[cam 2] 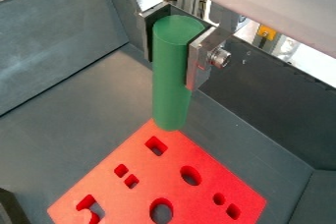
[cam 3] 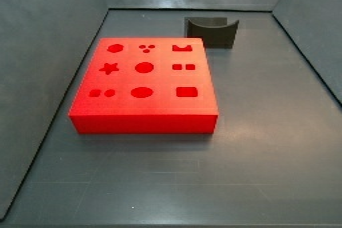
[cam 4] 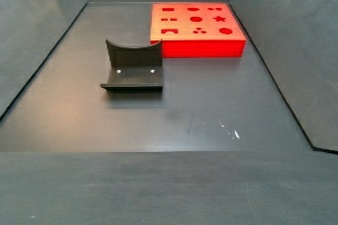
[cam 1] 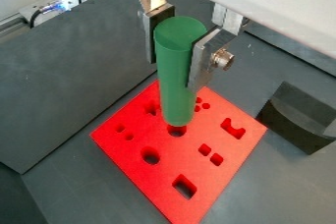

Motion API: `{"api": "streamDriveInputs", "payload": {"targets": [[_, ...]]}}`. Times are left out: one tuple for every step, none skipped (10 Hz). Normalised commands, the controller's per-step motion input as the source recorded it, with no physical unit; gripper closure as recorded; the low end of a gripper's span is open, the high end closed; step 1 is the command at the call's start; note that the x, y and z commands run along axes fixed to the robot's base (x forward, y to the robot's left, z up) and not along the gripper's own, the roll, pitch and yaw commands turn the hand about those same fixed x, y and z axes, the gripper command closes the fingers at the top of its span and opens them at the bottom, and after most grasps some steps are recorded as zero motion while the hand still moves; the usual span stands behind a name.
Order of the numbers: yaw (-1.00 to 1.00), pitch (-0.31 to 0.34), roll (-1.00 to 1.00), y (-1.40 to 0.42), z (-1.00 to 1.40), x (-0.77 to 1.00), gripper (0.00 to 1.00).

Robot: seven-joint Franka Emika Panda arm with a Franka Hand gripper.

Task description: Insert the round object.

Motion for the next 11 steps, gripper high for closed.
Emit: {"api": "streamDriveInputs", "payload": {"targets": [[0.0,-0.036,-0.04,0.35,-0.26,0.15,1.0],[-0.14,-0.076,-0.07,0.77,-0.48,0.09,1.0],[-0.17,-0.084,-0.06,0.8,-0.61,0.0,1.0],[-0.17,-0.076,-0.08,0.71,-0.75,0.0,1.0],[-0.12,-0.084,-0.08,0.5,-0.86,-0.07,1.0],[0.0,-0.156,-0.04,0.07,-0.86,-0.06,1.0],[0.0,-0.107,0.0,-0.05,-0.63,-0.12,1.0],[0.01,-0.129,-0.01,-0.07,-0.53,-0.35,1.0],[0.0,-0.137,-0.04,0.0,-0.45,-0.38,1.0],[0.0,-0.121,-0.06,0.09,-0.39,-0.37,1.0],[0.0,-0.089,-0.06,0.0,-0.22,-0.26,1.0]]}}
